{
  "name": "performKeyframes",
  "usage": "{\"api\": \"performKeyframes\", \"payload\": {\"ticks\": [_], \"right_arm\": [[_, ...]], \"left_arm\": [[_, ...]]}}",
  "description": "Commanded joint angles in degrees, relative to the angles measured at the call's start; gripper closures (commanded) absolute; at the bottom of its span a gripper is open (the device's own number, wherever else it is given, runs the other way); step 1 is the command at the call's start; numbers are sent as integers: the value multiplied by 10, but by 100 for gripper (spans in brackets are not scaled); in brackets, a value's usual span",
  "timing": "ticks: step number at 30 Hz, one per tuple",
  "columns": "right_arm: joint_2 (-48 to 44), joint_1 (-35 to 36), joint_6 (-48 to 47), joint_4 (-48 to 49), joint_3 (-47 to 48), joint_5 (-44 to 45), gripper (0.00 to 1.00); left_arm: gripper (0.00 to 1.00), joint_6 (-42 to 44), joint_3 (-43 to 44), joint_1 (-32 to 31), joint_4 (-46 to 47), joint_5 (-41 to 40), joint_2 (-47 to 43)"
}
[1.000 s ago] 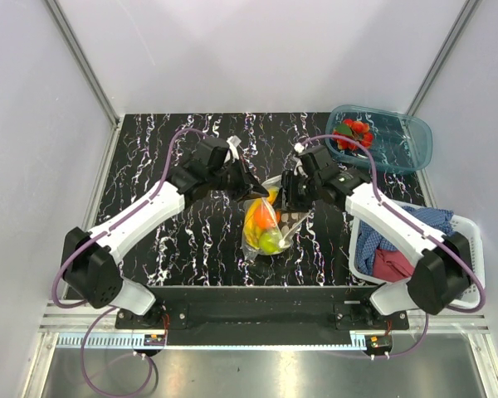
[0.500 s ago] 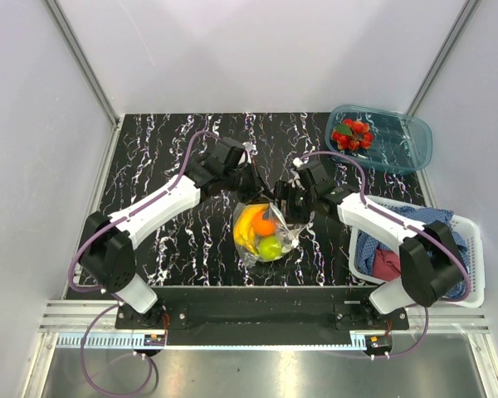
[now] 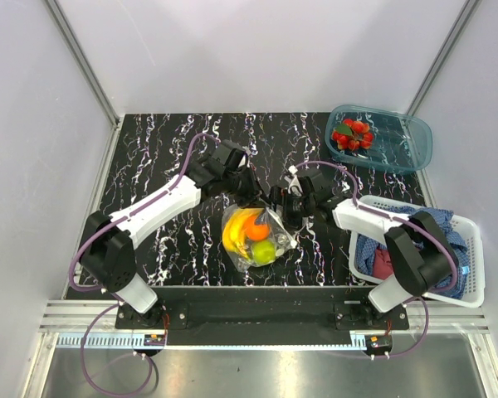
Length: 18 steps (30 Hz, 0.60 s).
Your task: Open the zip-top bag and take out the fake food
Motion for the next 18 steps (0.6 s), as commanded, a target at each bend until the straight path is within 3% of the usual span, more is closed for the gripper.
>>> {"api": "performKeyframes", "payload": {"ticks": [1,10,16,18], "right_arm": [[34,20,34,168,-22,-106,0],[101,24,67,227,-34,-86,4],[114,26,52,185,-19,-37,17],[114,26,39,166,-12,-28,28]], "left_arm": [[100,-17,8,-23,117,39,-5],[100,-2,3,-27,100,32,5],[100,8,-9,-26,90,24,-4],[100,12,-15,-26,87,21,-11]]}}
